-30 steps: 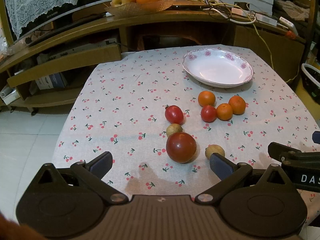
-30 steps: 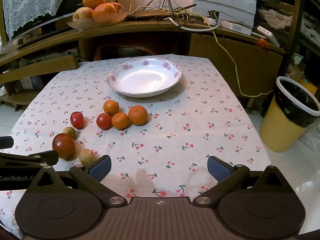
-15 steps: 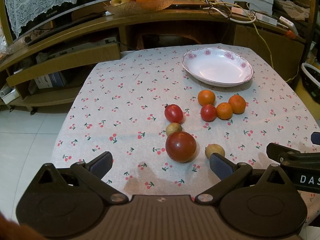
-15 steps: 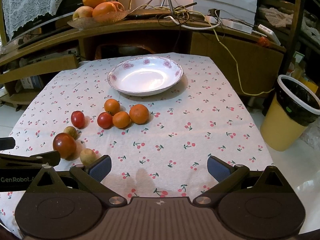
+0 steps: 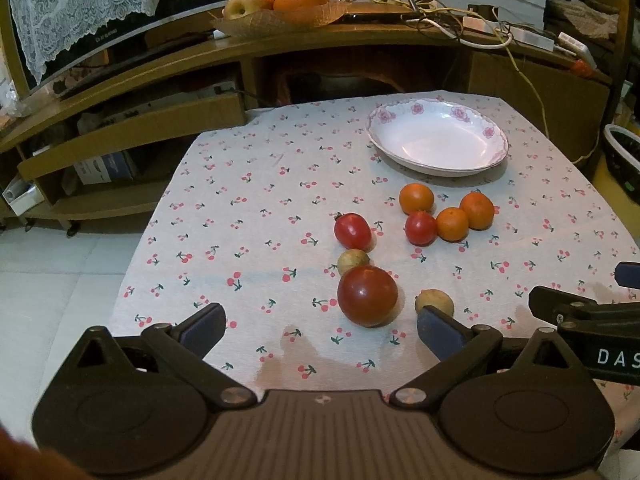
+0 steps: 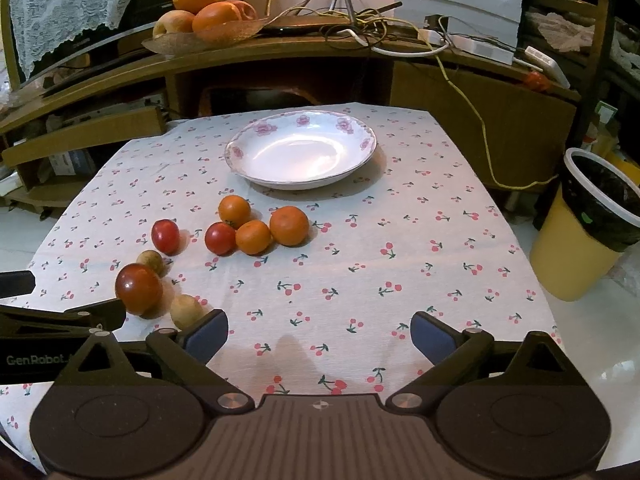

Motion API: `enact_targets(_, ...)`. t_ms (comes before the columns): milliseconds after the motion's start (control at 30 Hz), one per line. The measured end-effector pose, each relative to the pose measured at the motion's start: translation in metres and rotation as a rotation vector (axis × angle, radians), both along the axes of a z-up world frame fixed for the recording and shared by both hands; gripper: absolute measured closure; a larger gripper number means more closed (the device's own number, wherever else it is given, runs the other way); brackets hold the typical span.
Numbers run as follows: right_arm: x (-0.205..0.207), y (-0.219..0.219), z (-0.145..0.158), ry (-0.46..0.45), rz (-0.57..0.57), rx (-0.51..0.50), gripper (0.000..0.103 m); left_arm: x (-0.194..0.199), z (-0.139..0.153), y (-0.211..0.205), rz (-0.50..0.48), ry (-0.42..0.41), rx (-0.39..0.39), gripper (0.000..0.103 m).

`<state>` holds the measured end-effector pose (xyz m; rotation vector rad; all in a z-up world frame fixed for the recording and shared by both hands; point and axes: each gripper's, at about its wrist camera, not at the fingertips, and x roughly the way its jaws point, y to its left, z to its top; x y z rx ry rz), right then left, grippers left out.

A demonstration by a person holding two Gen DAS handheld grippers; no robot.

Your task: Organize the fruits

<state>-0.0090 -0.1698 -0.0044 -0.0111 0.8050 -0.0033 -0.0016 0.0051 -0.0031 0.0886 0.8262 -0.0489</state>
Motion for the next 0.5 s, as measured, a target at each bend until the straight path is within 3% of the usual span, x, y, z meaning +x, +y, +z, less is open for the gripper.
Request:
enact_targets(333, -0.002, -0.001, 0.009, 0.009, 0.054, 0.044, 0.011, -0.012, 0.016, -0.004, -0.008, -0.058, 0.075, 0.000)
enact_targets(500, 0.003, 0.000, 0.013, 0.009, 0.085, 0.060, 0.013, -0.007, 0.012, -0.004, -0.075, -0.067, 0.138, 0.000)
